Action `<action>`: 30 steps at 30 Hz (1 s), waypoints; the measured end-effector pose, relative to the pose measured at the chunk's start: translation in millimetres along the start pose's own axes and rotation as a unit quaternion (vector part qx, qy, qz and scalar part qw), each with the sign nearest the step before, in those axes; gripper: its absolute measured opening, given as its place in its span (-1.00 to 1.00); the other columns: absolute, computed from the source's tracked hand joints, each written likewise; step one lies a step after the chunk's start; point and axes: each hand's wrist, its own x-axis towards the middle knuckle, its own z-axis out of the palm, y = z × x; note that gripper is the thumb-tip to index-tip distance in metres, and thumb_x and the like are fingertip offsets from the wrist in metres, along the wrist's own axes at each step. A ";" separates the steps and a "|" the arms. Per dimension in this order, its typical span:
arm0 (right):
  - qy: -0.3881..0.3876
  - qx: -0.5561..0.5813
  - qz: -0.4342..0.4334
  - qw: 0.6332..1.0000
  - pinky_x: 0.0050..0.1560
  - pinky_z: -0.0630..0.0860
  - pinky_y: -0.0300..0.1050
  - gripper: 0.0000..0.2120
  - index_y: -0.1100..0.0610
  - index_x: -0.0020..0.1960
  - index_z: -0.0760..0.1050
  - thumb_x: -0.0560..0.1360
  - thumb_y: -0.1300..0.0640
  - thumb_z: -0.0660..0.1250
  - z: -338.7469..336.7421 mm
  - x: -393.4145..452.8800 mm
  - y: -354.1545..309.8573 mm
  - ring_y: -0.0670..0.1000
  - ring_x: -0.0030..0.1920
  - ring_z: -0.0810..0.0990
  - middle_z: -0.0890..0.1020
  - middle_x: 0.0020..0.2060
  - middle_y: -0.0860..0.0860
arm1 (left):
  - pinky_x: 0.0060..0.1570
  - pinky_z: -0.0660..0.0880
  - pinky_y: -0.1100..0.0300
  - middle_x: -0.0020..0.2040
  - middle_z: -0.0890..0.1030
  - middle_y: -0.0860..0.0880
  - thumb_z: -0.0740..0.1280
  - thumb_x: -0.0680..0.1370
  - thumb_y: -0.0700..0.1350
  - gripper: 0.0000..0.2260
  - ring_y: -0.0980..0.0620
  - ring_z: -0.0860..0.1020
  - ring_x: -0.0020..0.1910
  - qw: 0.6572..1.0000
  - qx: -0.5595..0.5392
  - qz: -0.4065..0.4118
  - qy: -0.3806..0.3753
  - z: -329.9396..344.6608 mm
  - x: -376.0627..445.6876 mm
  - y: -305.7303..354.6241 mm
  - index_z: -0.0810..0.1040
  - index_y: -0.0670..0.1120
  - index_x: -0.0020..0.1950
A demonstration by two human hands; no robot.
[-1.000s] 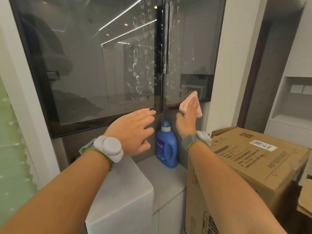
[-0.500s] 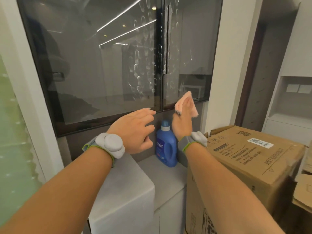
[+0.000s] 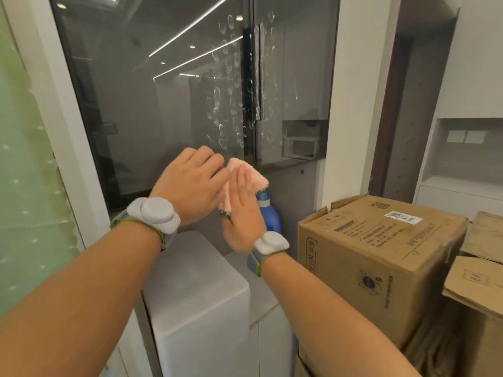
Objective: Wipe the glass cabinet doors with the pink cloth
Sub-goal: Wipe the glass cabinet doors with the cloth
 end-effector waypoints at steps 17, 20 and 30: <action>0.042 -0.119 0.009 0.992 0.54 0.15 0.36 -0.25 0.23 0.64 0.08 0.47 0.12 0.15 4.4 4.2 -18.0 0.25 0.65 0.09 0.16 0.64 0.18 | 0.36 0.36 -0.20 0.30 0.53 -0.26 0.19 0.58 -0.10 -0.70 -0.32 0.49 0.32 0.988 0.128 -0.081 -0.029 -52.8 -47.0 -48.7 0.53 -0.21 0.21; 0.043 -0.122 -0.073 0.989 0.53 -0.06 0.50 -0.29 0.13 0.66 0.04 0.55 0.04 0.09 4.9 8.4 -51.6 0.29 0.66 -0.07 0.08 0.67 0.10 | 0.48 0.32 -0.24 0.38 0.52 -0.26 0.18 0.59 -0.09 -0.67 -0.33 0.45 0.42 0.986 0.135 -0.083 -0.045 -52.7 -46.3 -53.7 0.54 -0.21 0.26; 0.115 -0.035 0.059 0.991 0.61 -0.05 0.32 -0.35 0.01 0.68 -0.11 0.66 -0.13 -0.02 4.4 38.8 -62.7 0.15 0.68 -0.16 -0.05 0.68 0.05 | 0.59 0.17 -0.27 0.54 0.42 -0.27 0.12 0.65 -0.05 -0.56 -0.32 0.30 0.58 0.984 0.137 -0.092 -0.060 -45.3 -28.5 -56.6 0.48 -0.22 0.45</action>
